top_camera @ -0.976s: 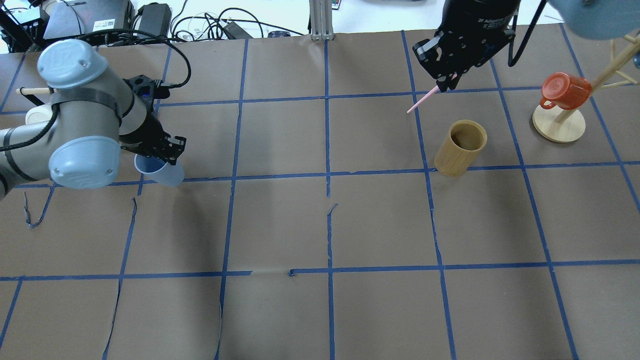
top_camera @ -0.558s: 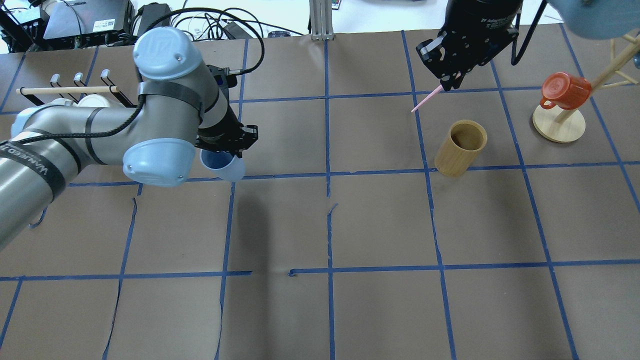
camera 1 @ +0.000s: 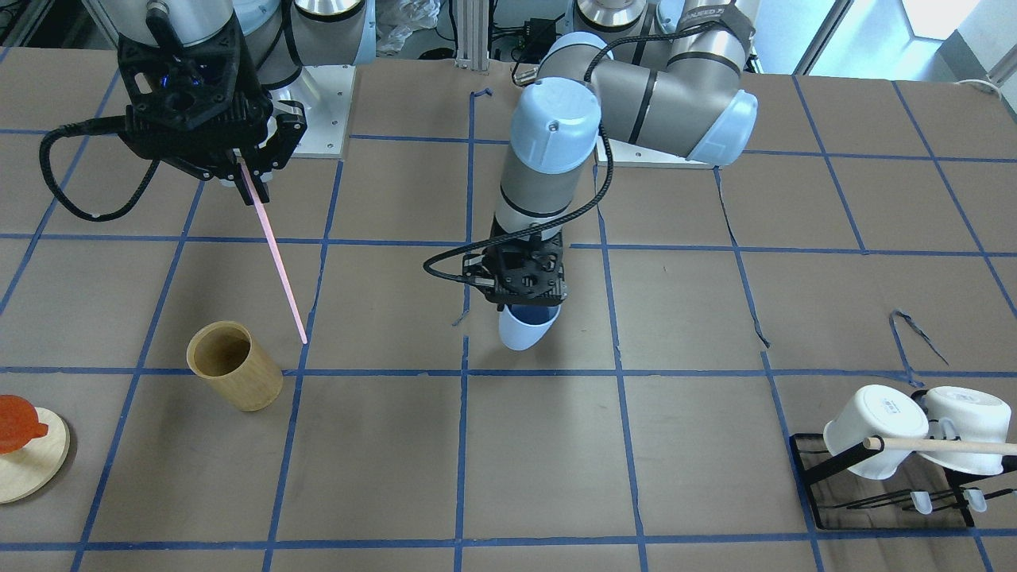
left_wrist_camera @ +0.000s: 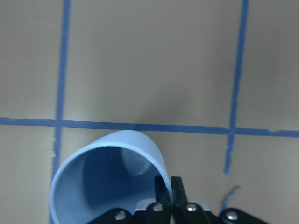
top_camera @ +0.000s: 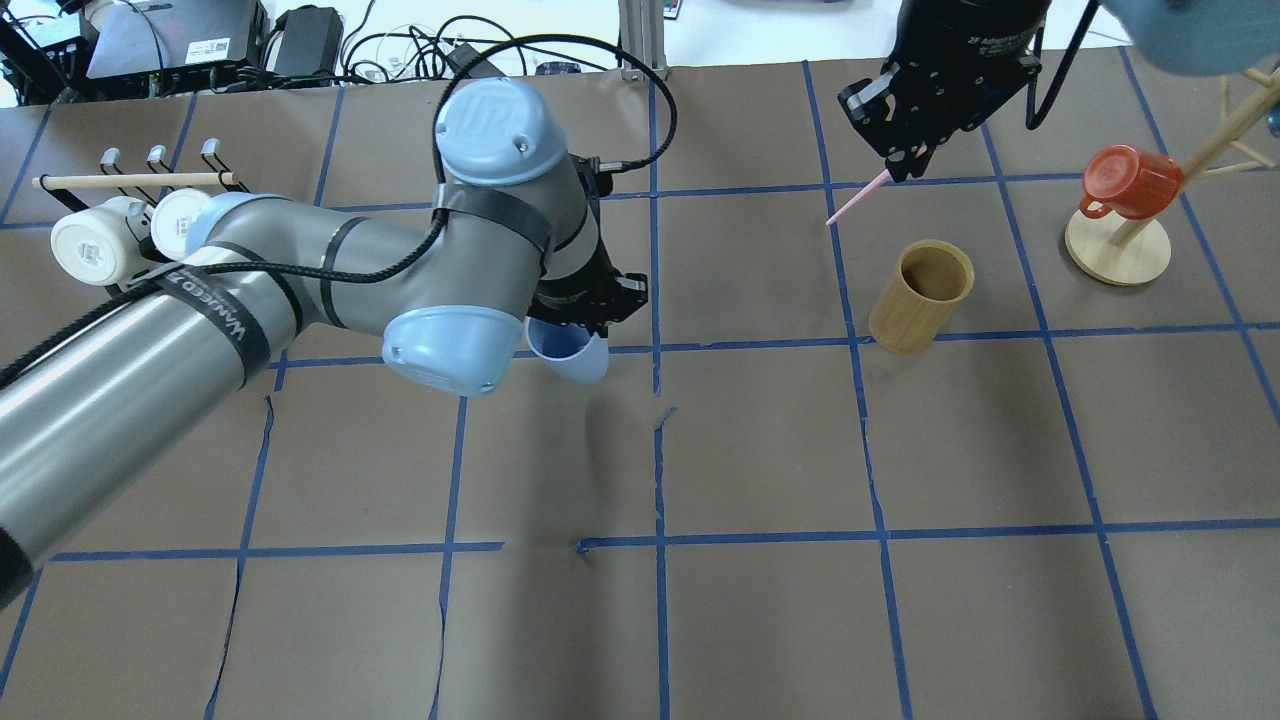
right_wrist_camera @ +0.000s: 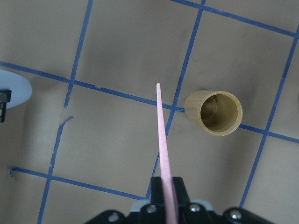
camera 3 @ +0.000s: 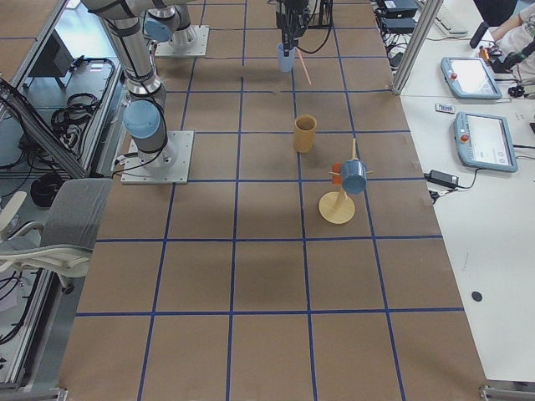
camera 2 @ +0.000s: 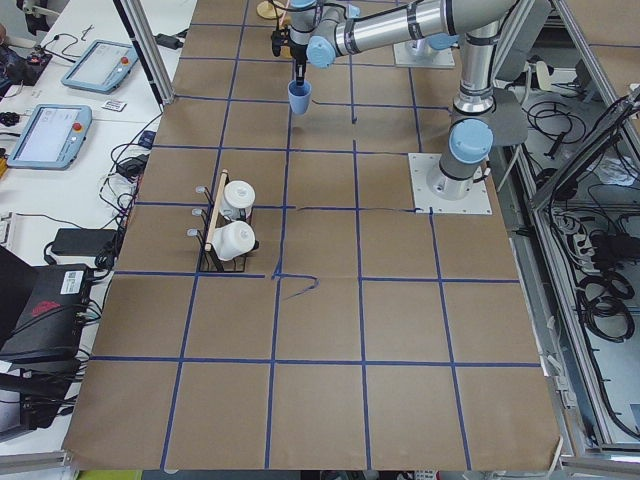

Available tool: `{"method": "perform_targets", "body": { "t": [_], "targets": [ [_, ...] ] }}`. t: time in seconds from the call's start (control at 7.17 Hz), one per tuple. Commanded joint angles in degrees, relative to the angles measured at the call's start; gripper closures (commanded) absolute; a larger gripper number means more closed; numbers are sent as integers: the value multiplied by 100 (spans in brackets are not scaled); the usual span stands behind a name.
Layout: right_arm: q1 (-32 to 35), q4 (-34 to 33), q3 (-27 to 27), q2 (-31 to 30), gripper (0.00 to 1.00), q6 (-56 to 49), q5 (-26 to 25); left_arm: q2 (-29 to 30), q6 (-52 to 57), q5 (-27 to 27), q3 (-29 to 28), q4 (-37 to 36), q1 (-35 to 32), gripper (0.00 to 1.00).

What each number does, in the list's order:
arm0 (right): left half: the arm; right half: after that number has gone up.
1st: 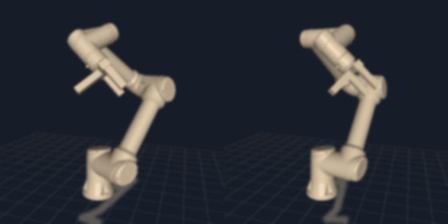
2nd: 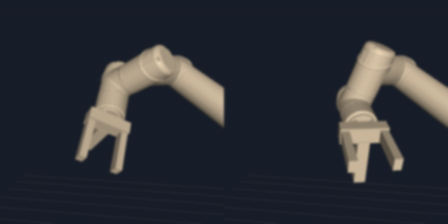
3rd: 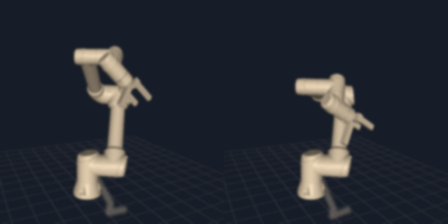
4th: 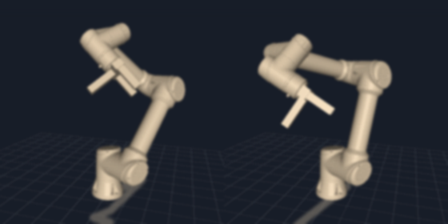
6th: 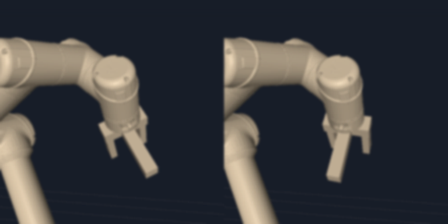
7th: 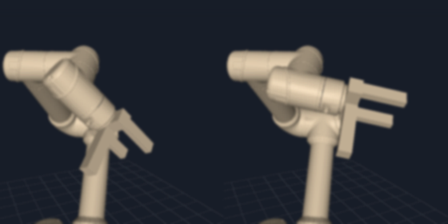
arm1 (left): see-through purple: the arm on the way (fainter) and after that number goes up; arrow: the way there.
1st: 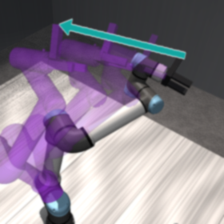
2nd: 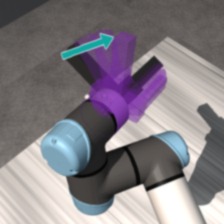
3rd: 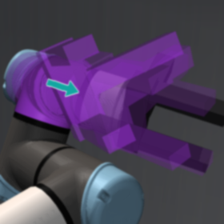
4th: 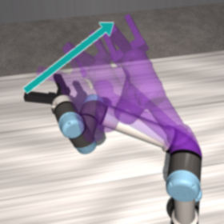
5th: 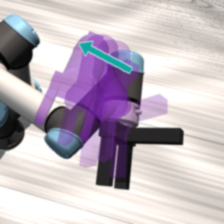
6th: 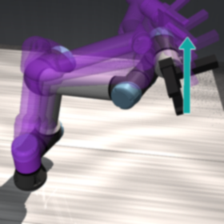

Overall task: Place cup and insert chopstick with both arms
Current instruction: 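Grasp the light blue cup with the left gripper and carry it to the table center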

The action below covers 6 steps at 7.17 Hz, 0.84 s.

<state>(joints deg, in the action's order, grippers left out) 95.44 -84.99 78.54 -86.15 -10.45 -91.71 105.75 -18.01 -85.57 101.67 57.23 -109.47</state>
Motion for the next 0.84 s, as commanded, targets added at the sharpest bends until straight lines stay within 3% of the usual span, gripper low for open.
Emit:
{"method": "perform_targets", "body": {
  "t": [0.0, 0.42, 0.56, 0.7],
  "targets": [
    [-8, -9, 3, 2, 100, -36, -5, 357, 60, 66, -155, -220, -486, 100],
    [-8, 0, 12, 2, 100, -36, 4, 630, 78, -4, -200, -344, -567, 98],
    [-8, 0, 12, 2, 100, -36, 4, 622, 69, 5, -217, -396, -576, 73],
    [-8, 0, 12, 2, 100, -36, -5, 614, 35, 5, -261, -510, -576, 1]
  ]
}}
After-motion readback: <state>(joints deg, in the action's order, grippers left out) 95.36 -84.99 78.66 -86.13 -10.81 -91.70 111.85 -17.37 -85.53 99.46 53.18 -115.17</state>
